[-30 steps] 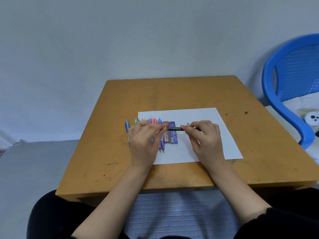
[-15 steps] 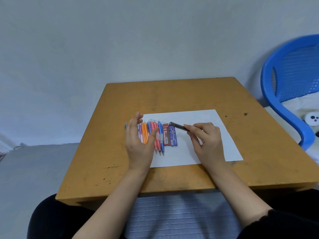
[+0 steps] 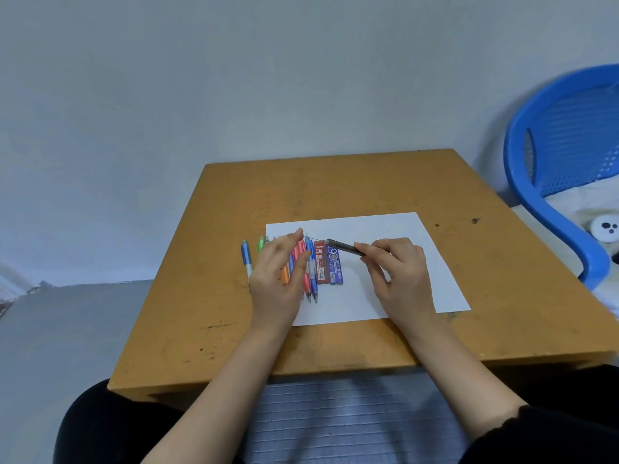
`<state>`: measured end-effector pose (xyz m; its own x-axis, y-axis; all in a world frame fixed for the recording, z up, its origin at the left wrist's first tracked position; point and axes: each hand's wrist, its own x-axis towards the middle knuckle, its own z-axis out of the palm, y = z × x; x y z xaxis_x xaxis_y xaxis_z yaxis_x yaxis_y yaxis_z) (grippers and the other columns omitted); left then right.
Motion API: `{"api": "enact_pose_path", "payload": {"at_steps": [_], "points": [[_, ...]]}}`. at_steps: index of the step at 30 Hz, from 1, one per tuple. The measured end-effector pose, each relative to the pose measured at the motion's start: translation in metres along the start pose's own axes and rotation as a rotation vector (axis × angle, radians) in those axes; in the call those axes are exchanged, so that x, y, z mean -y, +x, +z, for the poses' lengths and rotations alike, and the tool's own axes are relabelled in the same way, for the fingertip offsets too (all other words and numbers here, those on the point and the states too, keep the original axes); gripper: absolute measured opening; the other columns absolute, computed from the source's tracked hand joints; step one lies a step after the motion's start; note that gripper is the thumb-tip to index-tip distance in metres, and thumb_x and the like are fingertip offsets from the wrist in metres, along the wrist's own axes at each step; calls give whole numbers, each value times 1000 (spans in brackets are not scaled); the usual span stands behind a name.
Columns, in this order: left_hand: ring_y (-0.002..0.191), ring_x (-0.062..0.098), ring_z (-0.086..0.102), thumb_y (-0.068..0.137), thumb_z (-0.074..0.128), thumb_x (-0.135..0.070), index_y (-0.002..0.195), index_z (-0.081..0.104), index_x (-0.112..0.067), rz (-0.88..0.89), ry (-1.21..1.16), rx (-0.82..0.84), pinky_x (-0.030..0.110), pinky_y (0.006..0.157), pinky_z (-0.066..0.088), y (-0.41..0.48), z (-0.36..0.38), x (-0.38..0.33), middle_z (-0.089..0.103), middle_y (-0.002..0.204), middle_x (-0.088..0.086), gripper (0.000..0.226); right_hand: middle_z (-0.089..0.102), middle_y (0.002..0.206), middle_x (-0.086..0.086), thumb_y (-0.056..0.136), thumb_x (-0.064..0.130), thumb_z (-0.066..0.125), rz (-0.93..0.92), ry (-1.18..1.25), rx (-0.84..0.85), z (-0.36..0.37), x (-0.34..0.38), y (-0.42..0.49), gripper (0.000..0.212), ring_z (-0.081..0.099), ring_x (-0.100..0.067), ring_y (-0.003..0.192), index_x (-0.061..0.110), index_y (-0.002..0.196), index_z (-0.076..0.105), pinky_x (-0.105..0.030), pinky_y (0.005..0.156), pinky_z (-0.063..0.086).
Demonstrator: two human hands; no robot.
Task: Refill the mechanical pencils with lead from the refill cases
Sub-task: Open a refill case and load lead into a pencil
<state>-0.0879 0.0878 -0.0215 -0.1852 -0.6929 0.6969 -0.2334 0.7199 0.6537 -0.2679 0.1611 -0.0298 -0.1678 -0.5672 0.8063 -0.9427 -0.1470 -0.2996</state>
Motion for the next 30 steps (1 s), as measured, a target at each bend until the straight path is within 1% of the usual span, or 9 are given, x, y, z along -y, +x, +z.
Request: {"api": "enact_pose_path", "payload": {"at_steps": [3,6,10,13,17,20,23,27,30], "points": [[107,8,55,91,60,-17,122,63,-6,35,28,52,15,95,44,0,2,1,60,112,-2,33,66,88,-8,90,18,54,-5,-1,6,-1,0,0,25,53,-17,88,9,104,73,-24,73,33],[107,6,54,91,57,-18,121,64,-5,88,38,95,17,94,45,-1,5,5,62,112,1,33,66,88,-8,90,17,54,-14,-7,5,0,0,0,24,53,-17,87,10,104,73,-25,73,33],[110,6,51,92,55,-19,124,61,-6,144,55,172,15,97,40,-1,8,7,59,115,-1,36,66,87,-8,89,15,55,-29,-14,-5,1,0,0,23,53,-18,86,10,103,73,-28,71,35],[112,8,50,92,54,-23,128,58,-6,152,87,207,15,99,39,-1,8,6,61,116,5,40,66,86,-8,89,15,55,-26,-7,-12,1,0,0,23,53,-17,86,10,102,73,-28,71,35],[110,7,50,93,52,-24,130,56,-4,141,83,191,24,93,46,-1,8,2,62,114,5,42,66,87,-8,90,16,55,-30,8,-6,1,1,0,24,53,-17,86,8,104,72,-28,71,37],[106,4,49,93,52,-21,135,49,-4,166,70,188,26,88,48,0,8,-1,61,111,3,46,66,89,-9,92,16,54,-36,29,-12,0,2,0,25,54,-18,86,6,107,71,-26,73,39],[103,12,54,93,53,-17,139,44,-3,220,66,212,27,90,47,4,11,-5,63,112,8,48,66,91,-9,92,11,55,-33,70,-38,-2,4,0,24,55,-19,86,4,110,69,-31,72,44],[108,10,54,94,51,-22,139,42,-11,139,2,233,15,94,42,9,13,-18,63,117,3,48,67,94,-10,93,10,54,-36,109,-76,-4,6,0,25,56,-20,87,1,112,67,-35,71,49],[104,-1,55,93,59,-17,128,55,-19,2,-106,153,11,89,43,14,14,-34,61,111,-11,35,66,94,-11,91,4,56,-41,125,-100,-5,6,-1,25,57,-22,85,0,113,66,-37,70,49]]}}
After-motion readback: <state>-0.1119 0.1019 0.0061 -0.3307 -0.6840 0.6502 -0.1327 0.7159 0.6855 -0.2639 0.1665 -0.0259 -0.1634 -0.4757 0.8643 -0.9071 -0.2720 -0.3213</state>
